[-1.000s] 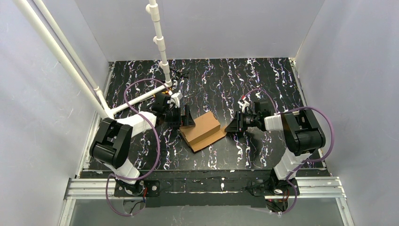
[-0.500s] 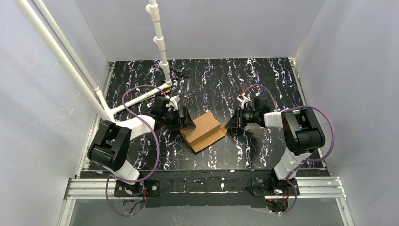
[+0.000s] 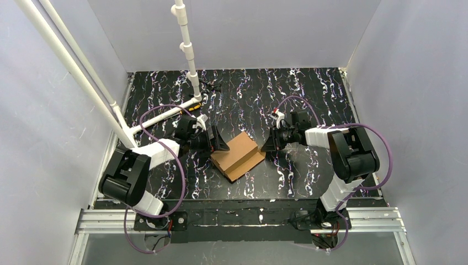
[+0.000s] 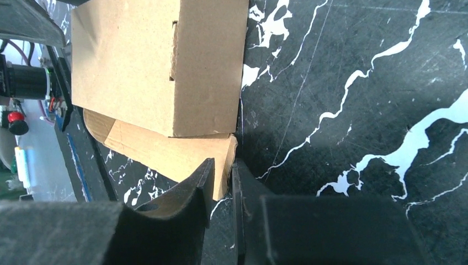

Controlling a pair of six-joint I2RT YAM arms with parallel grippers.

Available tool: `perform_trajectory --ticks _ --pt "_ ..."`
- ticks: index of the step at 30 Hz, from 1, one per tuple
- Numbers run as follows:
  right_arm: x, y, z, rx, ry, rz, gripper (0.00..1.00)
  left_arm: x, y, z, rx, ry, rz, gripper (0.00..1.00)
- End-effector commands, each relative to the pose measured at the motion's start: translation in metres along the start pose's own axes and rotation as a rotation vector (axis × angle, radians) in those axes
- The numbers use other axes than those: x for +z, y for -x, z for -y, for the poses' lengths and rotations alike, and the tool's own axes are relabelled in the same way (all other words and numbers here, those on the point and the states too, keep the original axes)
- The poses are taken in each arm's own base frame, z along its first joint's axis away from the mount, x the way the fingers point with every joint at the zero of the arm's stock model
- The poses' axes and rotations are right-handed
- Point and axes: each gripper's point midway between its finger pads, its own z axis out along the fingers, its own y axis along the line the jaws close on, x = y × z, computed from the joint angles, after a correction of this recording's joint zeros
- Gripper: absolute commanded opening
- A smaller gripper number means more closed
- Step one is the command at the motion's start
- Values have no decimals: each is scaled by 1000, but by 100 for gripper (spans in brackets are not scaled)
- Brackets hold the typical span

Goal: Fold the paper box

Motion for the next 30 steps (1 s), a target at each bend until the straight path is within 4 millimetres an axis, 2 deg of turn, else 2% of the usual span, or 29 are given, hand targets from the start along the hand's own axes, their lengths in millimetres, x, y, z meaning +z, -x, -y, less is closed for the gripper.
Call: perform_trajectory --ticks 1,6,14,23,30 --pt "-8 8 -8 -101 11 -6 28 -10 1 9 -5 -30 20 89" --pt "-7 -4 -7 -80 26 -38 29 -15 3 13 -1 -37 44 88" --pt "-6 -10 -8 -61 37 -44 28 -16 0 11 -8 -34 43 88" --pt "-11 3 -10 -133 8 -11 16 -16 -1 15 -5 -47 36 87" --pt "-11 14 -9 -227 -48 -14 11 -15 -4 20 -3 -62 21 89"
